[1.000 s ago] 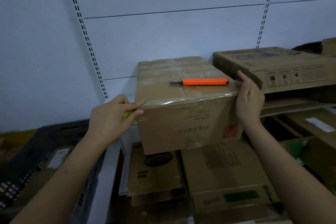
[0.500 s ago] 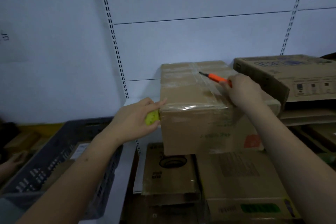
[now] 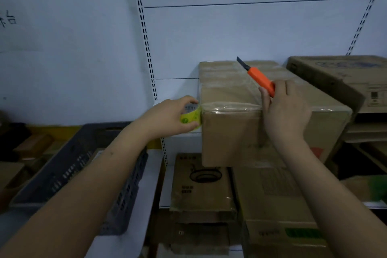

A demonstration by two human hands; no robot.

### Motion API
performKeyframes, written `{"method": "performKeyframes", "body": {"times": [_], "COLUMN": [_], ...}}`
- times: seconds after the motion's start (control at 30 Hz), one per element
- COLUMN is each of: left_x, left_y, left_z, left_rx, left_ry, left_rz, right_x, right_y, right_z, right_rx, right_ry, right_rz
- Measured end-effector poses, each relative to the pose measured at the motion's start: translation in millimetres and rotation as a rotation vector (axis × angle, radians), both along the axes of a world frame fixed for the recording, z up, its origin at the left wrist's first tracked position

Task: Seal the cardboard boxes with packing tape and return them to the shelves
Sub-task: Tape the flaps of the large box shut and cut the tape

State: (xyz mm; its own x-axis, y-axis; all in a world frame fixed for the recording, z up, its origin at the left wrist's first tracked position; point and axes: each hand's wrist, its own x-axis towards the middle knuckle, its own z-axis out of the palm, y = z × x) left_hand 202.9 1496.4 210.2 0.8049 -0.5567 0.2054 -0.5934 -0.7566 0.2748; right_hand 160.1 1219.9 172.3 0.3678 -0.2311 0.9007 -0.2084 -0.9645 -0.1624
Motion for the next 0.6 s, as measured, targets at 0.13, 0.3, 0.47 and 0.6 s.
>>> {"method": "performKeyframes", "body": {"times": [0.13,0.3,0.47,0.6], "left_x": [4.6,-4.1,-12.1,4.1], "left_y": [0.1,13.2,19.8,12.5], "left_z": [5.8,0.6,-8.6,-10.8], "left_rx": [0.035,0.129,0.103,0.004], "left_ry": [0.033,-0.183,-0.278,-0.158], "left_rz": [-0.025,0.069,0.07,0.064], "right_x": [-0.9,-1.3,-1.1,-3.0], "right_y": [2.3,5.7,4.5,6.6], "right_z": [0.6,1.1,-0.1,2.1], "right_rx": [0.029,0.044,0.059,0.086], "right_ry": [0.011,0.01,0.027,0.047], "right_rz": [-0.005,-0.025,-0.039,0.017]}}
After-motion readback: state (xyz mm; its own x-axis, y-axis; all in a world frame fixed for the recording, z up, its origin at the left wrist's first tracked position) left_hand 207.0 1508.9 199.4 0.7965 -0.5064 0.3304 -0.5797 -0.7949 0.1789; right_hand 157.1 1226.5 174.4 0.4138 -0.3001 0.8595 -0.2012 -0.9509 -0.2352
